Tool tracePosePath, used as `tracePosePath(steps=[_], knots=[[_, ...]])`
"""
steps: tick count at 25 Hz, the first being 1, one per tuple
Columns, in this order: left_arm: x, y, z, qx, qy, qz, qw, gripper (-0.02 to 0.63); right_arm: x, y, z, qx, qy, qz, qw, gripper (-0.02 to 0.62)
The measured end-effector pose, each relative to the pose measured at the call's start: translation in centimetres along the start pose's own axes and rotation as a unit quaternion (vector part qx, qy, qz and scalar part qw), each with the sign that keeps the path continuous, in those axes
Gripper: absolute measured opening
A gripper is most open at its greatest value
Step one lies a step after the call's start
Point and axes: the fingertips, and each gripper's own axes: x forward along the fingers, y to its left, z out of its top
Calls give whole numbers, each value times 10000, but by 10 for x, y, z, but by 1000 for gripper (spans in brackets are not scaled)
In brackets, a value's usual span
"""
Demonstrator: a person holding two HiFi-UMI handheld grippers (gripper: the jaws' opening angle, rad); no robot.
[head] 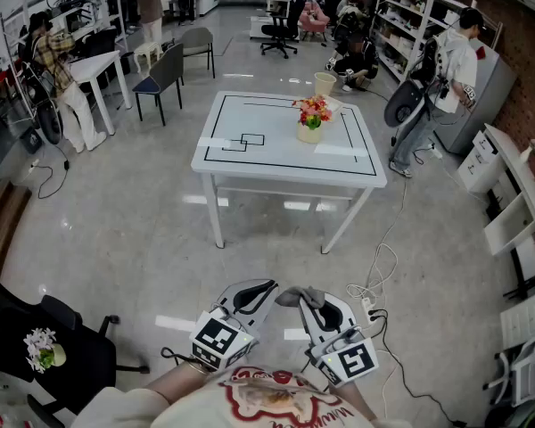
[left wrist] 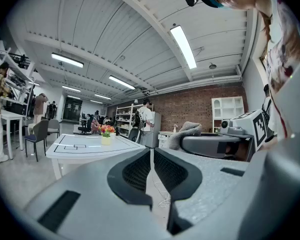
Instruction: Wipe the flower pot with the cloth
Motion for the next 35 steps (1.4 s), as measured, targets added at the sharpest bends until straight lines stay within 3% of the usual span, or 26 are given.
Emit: tracePosePath(steps=[15, 20, 25, 29, 35], knots=[[7, 16, -3, -15, -3, -142, 9999, 26, 15, -5, 3, -12, 13, -182, 9998, 41], [3, 29, -4, -74, 8, -187, 9998, 26, 27, 2, 5, -281, 76, -236, 9993, 41], [-6, 41, -14, -77, 82, -307, 9995, 26, 39, 11, -2, 94, -136, -442, 9989, 41], [-2, 51, -18, -23, 120, -352, 9993, 26, 44, 14, -15, 338, -12, -532, 9980, 41], [17, 59, -19, -95, 92, -404, 9991, 26, 47, -10, -15, 404, -25, -727, 9965, 41]])
